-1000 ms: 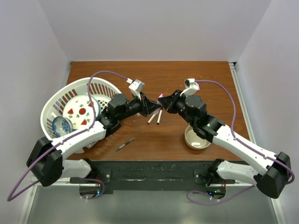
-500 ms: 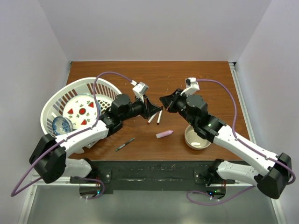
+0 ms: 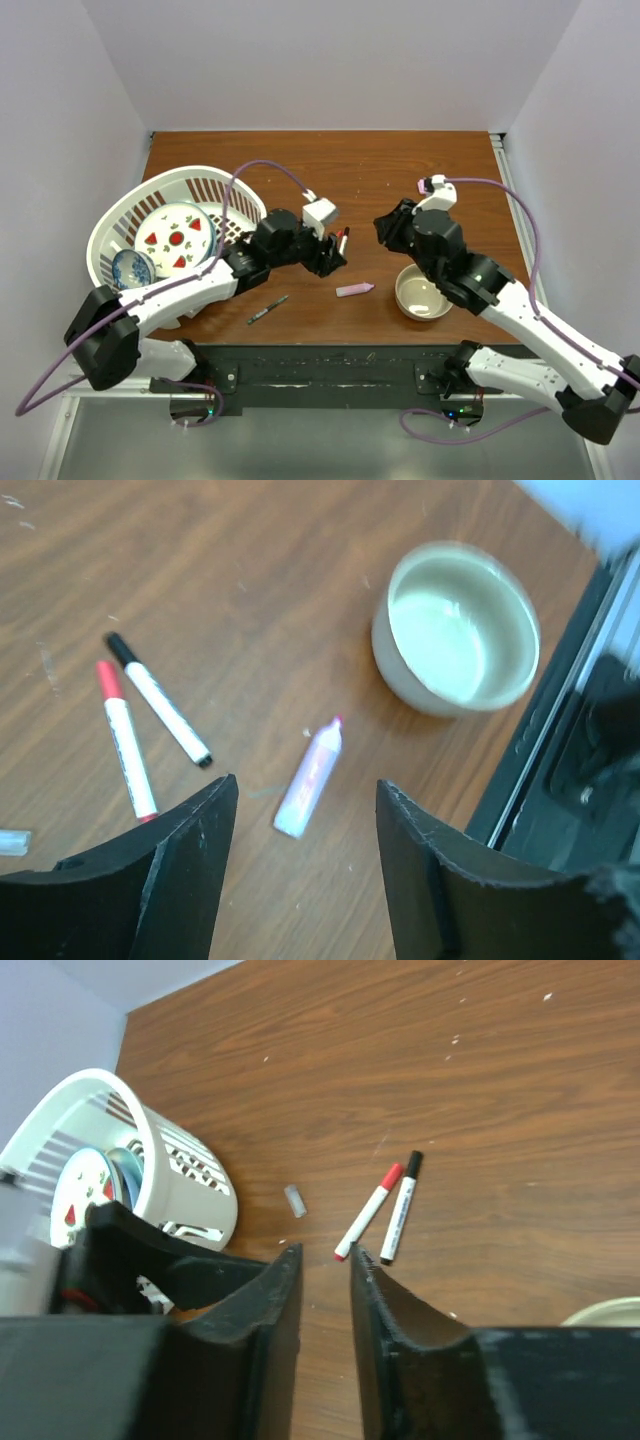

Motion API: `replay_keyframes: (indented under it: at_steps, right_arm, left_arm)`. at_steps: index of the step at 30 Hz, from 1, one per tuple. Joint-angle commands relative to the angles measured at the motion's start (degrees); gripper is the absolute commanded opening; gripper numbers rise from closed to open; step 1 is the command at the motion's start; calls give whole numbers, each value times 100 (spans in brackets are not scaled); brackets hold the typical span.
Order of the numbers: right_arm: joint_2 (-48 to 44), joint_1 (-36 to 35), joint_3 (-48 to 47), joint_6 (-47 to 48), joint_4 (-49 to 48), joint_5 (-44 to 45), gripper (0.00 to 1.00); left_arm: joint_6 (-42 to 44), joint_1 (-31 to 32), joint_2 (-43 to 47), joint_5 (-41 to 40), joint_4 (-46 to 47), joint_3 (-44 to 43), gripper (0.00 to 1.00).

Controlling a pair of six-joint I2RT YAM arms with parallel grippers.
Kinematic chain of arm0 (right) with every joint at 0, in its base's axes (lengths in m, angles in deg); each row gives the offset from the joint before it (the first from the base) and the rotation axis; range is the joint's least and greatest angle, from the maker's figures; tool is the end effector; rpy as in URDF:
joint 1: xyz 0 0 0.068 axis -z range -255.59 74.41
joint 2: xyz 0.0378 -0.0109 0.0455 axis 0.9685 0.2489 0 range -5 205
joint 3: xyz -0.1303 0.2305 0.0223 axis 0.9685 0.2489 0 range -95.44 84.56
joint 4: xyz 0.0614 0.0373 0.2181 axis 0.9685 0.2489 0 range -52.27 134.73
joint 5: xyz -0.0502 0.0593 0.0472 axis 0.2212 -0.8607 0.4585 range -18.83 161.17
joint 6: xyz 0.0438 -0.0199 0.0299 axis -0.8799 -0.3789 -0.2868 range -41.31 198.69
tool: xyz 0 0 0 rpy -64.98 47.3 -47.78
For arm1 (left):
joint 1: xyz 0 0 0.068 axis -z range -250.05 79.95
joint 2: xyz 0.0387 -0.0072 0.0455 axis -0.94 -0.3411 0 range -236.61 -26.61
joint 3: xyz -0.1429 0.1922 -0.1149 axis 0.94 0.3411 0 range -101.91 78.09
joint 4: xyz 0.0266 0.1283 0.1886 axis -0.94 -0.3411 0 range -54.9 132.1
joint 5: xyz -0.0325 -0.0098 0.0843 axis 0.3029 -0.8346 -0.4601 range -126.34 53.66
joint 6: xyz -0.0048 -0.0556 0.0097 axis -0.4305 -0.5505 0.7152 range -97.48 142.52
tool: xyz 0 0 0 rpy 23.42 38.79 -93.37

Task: Insert the pens into the pen caps

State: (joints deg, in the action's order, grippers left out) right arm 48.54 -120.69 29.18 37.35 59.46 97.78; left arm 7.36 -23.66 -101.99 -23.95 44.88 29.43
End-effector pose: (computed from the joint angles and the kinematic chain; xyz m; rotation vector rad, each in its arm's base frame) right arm 0.1389 0.1142 0.3494 0.2523 1.9061 0.5844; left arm 0.1824 -0.2038 0.2749 0.7047 1.9728 -0.8901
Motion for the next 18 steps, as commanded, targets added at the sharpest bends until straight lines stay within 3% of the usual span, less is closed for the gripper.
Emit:
replay_keyframes:
  at_steps: [1,12,18]
  right_arm:
    - [-396,-16,-649,380,463,731,33]
    - [-1108,-7,-844,592,463,775,40]
    - [-1548,-7,-720,759,437,995,40]
  left_arm:
    - [1225,361,-679,-96,-1166,-722,63]
    - [2183,827,-2691,-86,-1790,-1786,68]
    - [2263,1021,-3228,-350,-1887,-2068,67]
